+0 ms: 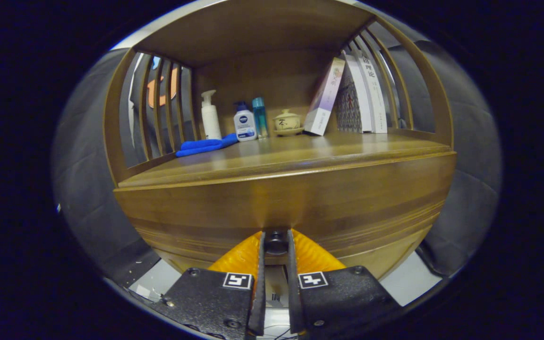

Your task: Pull open the drawer, take out the items inside it, and place them on the countertop above the cabinet.

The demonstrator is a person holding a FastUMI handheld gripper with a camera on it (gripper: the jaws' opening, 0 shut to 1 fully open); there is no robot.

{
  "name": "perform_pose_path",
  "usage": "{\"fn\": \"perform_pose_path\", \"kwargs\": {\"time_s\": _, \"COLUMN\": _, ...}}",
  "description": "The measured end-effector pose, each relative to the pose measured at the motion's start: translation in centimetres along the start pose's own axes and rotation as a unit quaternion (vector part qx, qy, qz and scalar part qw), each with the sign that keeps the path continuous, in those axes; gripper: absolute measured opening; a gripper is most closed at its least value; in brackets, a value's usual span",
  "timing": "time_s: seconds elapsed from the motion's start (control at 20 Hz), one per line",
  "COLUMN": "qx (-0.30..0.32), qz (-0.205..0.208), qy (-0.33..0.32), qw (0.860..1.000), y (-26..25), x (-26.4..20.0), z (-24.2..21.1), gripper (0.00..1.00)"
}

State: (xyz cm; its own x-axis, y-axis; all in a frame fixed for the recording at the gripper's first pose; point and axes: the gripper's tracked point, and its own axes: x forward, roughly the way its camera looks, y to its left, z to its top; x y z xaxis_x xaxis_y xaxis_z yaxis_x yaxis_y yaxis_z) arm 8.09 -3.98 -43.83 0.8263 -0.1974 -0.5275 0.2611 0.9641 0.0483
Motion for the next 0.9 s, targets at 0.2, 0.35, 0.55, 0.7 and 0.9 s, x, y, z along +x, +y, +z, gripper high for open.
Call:
{"fn": "perform_pose_path", "kwargs": {"time_s": 0.2, "qx": -0.013, "qz": -0.007, "qy": -0.004, "qw": 1.000, "y": -0.2, "x": -2.4, "z": -0.9, "gripper": 0.22}}
{"fn": "perform_pose_path", "kwargs": {"time_s": 0.35, "qx": -0.008, "qz": 0.002, "qy": 0.004, "qw": 1.000, "y": -0.1, "x": -4.2, "z": -1.6, "gripper": 0.22}}
{"fn": "perform_pose_path", "kwargs": {"time_s": 0.55, "qx": -0.021, "qz": 0.001, "qy": 0.008, "qw": 1.000, "y": -0.5, "x": -7.0, "z": -2.6, "gripper": 0.22}}
{"fn": "perform_pose_path", "kwargs": {"time_s": 0.7, "qx": -0.016, "qz": 0.012, "qy": 0.015, "qw": 1.000, "y": -0.3, "x": -8.9, "z": -3.5, "gripper": 0.22}}
{"fn": "perform_pose_path", "kwargs": {"time_s": 0.9, "qx": -0.027, "qz": 0.017, "qy": 0.024, "qw": 0.999, "y": -0.7, "x": -12.0, "z": -4.9, "gripper": 0.22}}
